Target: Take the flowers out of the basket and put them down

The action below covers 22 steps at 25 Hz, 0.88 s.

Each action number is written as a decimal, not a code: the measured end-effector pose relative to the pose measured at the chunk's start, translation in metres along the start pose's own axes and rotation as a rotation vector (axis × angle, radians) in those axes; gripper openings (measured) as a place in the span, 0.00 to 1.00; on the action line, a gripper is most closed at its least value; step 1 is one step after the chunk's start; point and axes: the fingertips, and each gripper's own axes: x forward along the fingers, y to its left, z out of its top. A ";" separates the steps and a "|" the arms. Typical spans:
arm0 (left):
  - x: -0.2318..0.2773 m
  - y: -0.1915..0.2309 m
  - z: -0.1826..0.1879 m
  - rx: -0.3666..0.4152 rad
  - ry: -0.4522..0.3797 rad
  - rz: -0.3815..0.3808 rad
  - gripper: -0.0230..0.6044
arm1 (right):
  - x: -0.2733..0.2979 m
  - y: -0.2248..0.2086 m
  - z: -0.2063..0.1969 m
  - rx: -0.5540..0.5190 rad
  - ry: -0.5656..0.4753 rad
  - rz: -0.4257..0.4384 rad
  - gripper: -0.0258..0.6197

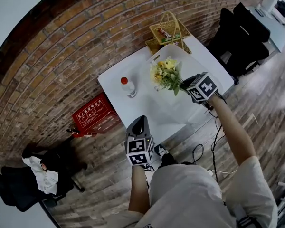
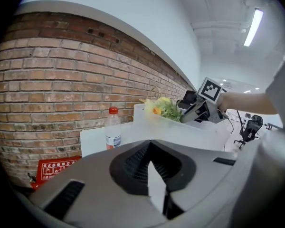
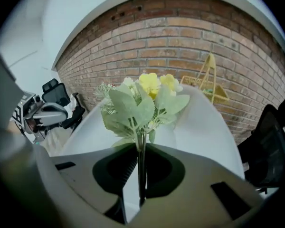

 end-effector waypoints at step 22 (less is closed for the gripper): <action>-0.136 -0.064 -0.041 0.061 -0.067 -0.001 0.08 | -0.144 0.152 -0.011 0.110 -0.438 -0.099 0.13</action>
